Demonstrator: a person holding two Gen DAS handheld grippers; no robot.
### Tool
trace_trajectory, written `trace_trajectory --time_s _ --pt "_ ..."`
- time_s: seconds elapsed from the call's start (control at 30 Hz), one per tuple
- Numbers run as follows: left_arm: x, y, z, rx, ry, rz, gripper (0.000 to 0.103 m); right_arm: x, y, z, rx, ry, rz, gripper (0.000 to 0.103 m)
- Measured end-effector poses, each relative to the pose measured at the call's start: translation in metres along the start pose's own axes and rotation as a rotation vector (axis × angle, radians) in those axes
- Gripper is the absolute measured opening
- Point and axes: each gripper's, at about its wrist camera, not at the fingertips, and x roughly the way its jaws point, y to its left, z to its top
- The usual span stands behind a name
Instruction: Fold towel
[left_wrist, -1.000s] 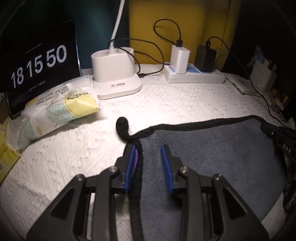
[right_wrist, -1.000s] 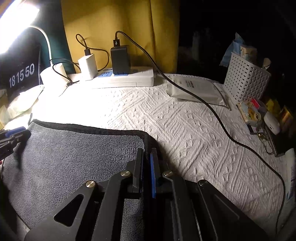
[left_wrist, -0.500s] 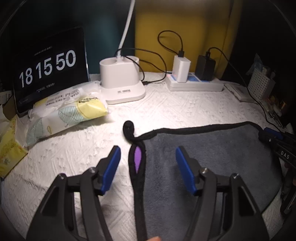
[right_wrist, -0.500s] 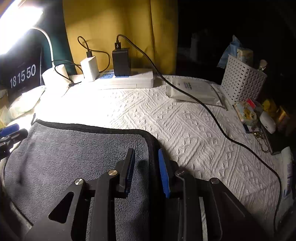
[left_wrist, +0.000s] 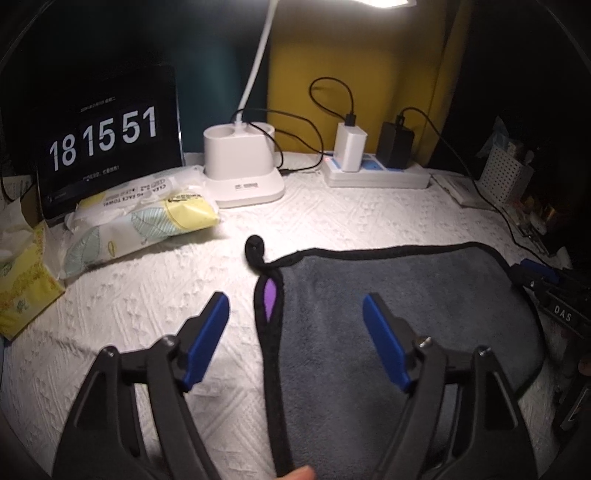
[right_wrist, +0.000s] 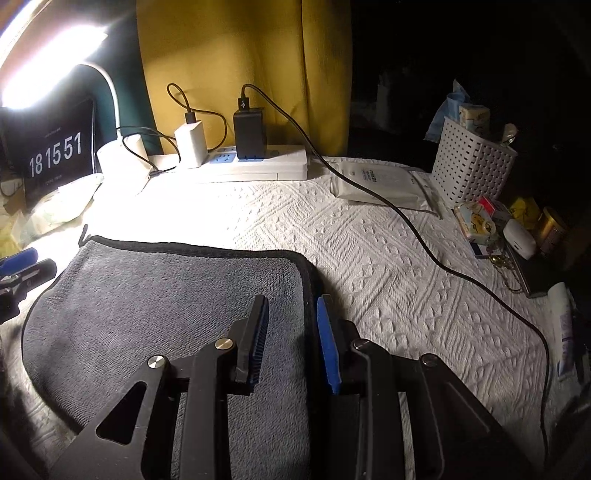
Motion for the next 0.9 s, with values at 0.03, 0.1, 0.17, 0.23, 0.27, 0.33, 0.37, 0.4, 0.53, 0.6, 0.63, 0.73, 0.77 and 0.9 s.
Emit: trace_trajectory --time_s 0.03,0.1,0.17,0.23,0.27,0.33,0.37,0.4,0.53,0.6,0.63,0.73,0.77,0.9 --pt "-0.002 0.0 -0.001 -0.001 -0.002 -0.001 0.076 -0.002 0.0 -0.001 0.0 -0.001 0.001 0.029" --pt "-0.006 0.0 -0.003 -0.002 -0.006 -0.005 0.077 -0.006 0.001 -0.003 0.0 -0.003 0.003 0.029" --pt "-0.011 0.0 -0.005 -0.004 -0.01 -0.008 0.077 -0.01 0.002 -0.005 -0.001 -0.006 0.006 0.029" --pt "-0.015 -0.001 -0.008 -0.005 -0.013 -0.011 0.077 -0.014 0.003 -0.008 -0.001 -0.01 0.007 0.029" --pt "-0.016 -0.002 -0.009 -0.005 -0.015 -0.013 0.077 -0.016 0.003 -0.009 -0.001 -0.012 0.007 0.029" --pt "-0.021 -0.003 -0.011 -0.006 -0.019 -0.017 0.077 -0.02 0.004 -0.011 0.0 -0.015 0.006 0.029" --pt "-0.023 -0.003 -0.012 -0.006 -0.021 -0.019 0.077 -0.022 0.005 -0.012 0.0 -0.016 0.006 0.029" --pt "-0.025 -0.004 -0.013 -0.006 -0.023 -0.021 0.077 -0.025 0.006 -0.013 0.0 -0.018 0.006 0.029" --pt "-0.033 -0.006 -0.018 -0.004 -0.032 -0.029 0.077 -0.033 0.008 -0.019 -0.001 -0.024 0.006 0.029" --pt "-0.037 -0.007 -0.021 -0.004 -0.036 -0.034 0.077 -0.038 0.009 -0.022 0.0 -0.027 0.005 0.029" --pt "-0.039 -0.008 -0.023 -0.004 -0.037 -0.035 0.077 -0.039 0.009 -0.024 0.0 -0.028 0.005 0.029" --pt "-0.044 -0.009 -0.027 -0.002 -0.038 -0.04 0.077 -0.045 0.01 -0.028 0.001 -0.031 0.005 0.029" --pt "-0.045 -0.009 -0.029 -0.001 -0.039 -0.041 0.077 -0.046 0.011 -0.03 0.001 -0.032 0.006 0.029" --pt "-0.052 -0.011 -0.035 0.0 -0.04 -0.041 0.077 -0.054 0.012 -0.036 0.003 -0.035 0.008 0.029"
